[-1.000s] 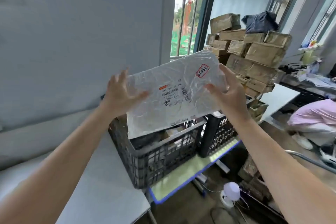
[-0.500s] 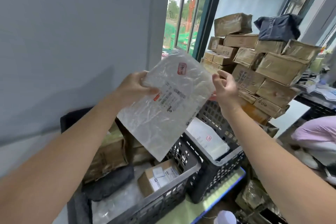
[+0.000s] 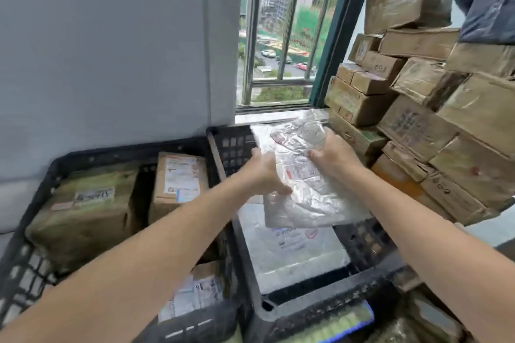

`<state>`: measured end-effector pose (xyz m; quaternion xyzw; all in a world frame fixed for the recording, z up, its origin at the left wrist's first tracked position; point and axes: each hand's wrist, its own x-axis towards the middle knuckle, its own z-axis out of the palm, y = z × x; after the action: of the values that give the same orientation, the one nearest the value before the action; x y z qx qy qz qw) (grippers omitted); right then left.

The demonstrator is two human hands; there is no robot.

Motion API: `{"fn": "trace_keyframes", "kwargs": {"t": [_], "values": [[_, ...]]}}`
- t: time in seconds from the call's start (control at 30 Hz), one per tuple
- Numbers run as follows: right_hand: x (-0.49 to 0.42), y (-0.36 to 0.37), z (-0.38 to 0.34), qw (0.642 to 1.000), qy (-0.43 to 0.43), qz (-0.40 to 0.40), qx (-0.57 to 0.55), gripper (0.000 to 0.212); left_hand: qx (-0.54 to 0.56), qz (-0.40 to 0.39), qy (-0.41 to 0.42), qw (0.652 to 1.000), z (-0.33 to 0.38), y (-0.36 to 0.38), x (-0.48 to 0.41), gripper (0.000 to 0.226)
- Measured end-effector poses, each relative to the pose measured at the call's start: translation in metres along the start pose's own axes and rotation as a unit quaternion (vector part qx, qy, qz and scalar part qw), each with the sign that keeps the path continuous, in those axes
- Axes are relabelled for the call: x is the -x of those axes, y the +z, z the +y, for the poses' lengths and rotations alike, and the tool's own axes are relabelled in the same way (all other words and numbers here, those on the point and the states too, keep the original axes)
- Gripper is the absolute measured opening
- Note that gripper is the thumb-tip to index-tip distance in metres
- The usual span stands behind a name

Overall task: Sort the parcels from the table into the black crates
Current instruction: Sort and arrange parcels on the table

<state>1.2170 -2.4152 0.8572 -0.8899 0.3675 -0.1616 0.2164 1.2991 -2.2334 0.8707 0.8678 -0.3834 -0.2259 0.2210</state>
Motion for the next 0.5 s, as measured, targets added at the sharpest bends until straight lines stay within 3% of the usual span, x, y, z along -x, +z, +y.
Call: {"fn": "trace_keyframes", "kwargs": {"t": [0.1,0.17,0.37,0.43,0.5], "values": [[-0.013,0.027,0.024,0.995,0.003,-0.084,0.05,0.073,-0.092,-0.054,-0.053,0.993,0.014,0.036,-0.014,0.054],[-0.018,0.052,0.033,0.99,-0.012,-0.123,0.061,0.066,-0.147,-0.071,-0.097,0.982,0.01,0.054,-0.029,0.05],[-0.028,0.137,0.044,0.982,-0.059,-0.169,0.068,0.039,-0.237,-0.095,-0.2,0.946,-0.029,0.093,-0.075,0.086],[-0.032,0.156,0.054,0.968,-0.071,-0.214,0.108,0.042,-0.28,-0.138,-0.199,0.929,-0.041,0.107,-0.085,0.082],[-0.036,0.17,0.071,0.933,-0.134,-0.26,0.207,0.053,-0.308,-0.18,-0.193,0.914,-0.054,0.122,-0.092,0.094]]}}
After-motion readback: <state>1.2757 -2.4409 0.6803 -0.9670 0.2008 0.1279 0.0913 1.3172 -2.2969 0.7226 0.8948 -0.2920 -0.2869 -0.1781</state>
